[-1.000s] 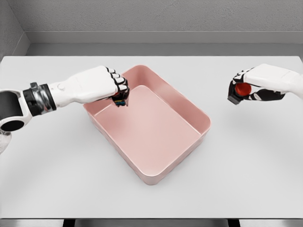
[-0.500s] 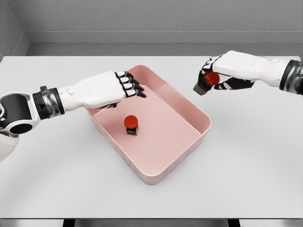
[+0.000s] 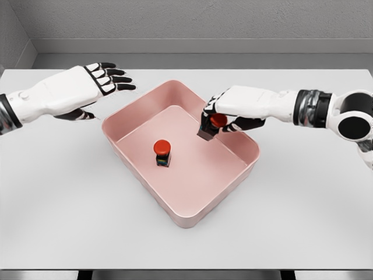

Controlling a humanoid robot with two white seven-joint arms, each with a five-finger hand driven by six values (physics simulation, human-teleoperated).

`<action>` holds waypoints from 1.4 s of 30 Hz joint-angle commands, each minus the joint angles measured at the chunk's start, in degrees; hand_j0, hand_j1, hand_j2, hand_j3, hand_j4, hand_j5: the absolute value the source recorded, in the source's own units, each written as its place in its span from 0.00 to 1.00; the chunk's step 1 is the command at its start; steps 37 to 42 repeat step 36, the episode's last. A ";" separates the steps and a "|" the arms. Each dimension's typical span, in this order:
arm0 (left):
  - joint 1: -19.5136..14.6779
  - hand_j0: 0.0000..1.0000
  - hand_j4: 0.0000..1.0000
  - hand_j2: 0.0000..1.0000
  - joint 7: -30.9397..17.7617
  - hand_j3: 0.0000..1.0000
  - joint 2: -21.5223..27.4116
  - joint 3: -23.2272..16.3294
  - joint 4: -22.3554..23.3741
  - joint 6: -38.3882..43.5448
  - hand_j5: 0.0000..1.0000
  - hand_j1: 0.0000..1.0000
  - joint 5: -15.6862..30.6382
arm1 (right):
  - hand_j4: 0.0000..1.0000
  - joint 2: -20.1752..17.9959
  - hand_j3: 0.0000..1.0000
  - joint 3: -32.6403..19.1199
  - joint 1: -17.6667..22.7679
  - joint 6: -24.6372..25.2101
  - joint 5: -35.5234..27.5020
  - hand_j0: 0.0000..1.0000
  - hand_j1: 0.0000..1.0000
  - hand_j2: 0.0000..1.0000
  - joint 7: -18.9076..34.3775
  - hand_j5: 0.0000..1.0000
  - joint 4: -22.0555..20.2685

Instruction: Put the industrial switch in the basket with both arms

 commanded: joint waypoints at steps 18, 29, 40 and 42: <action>3.43 1.00 1.00 1.00 -0.40 1.00 2.21 3.48 6.97 0.11 1.00 1.00 2.69 | 1.00 -8.17 1.00 -12.99 1.31 0.04 -2.76 1.00 1.00 1.00 -0.06 1.00 0.00; 3.43 1.00 1.00 1.00 -0.40 1.00 2.21 3.57 6.97 0.11 1.00 1.00 2.69 | 1.00 -12.57 1.00 -34.09 26.10 -11.82 -2.93 1.00 1.00 1.00 -0.06 1.00 0.35; 3.43 1.00 1.00 1.00 -0.40 1.00 2.21 3.57 7.06 0.11 1.00 1.00 2.69 | 1.00 -12.39 1.00 -34.09 26.37 -11.82 -2.93 1.00 1.00 1.00 -0.06 1.00 0.18; 3.43 1.00 1.00 1.00 -0.40 1.00 2.21 3.57 7.06 0.11 1.00 1.00 2.69 | 1.00 -12.39 1.00 -34.09 26.37 -11.82 -2.93 1.00 1.00 1.00 -0.06 1.00 0.18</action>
